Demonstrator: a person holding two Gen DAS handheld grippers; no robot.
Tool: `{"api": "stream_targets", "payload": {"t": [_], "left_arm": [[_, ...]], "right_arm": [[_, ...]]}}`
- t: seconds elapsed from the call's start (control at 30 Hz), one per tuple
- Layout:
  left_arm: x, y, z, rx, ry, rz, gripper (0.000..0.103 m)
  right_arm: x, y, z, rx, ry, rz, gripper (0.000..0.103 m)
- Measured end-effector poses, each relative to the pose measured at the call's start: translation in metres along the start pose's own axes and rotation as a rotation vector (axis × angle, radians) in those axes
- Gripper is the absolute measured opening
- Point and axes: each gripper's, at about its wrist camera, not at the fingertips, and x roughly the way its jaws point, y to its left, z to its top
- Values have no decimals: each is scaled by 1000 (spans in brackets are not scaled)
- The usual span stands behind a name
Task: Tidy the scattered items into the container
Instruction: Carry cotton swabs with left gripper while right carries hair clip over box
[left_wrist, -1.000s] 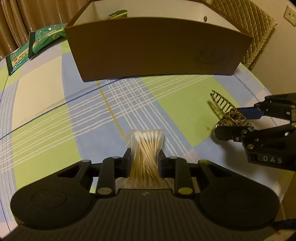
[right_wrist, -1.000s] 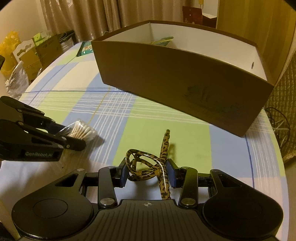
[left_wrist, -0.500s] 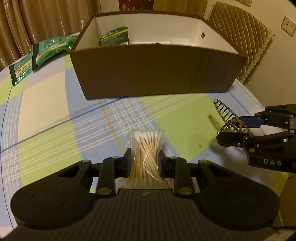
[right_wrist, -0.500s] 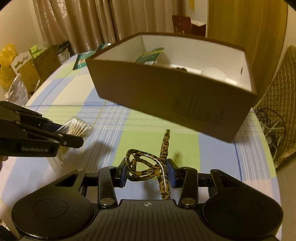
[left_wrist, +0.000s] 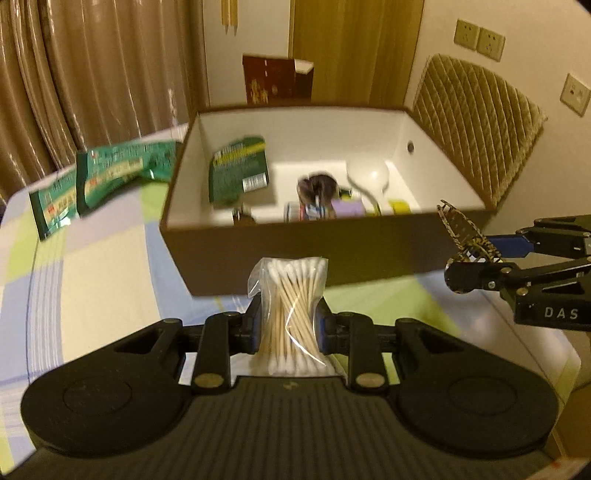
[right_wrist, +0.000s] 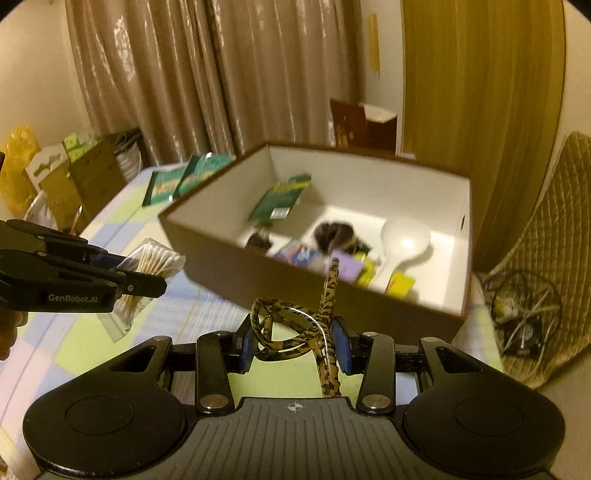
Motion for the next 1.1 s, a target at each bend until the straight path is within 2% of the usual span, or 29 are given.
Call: {"api": "stream_targets", "payload": {"t": [0.4, 0.6, 0.8, 1.1], "left_arm": [[4, 2, 74, 56, -106, 10, 23], [20, 4, 110, 56, -114, -2, 23], [51, 5, 136, 63, -75, -9, 23], [118, 13, 158, 41, 60, -49, 23]], "right_arm": [[2, -26, 71, -16, -102, 30, 39], [20, -43, 101, -10, -112, 44, 39], [54, -63, 118, -11, -54, 53, 39], [118, -87, 126, -40, 104, 58, 39]]}}
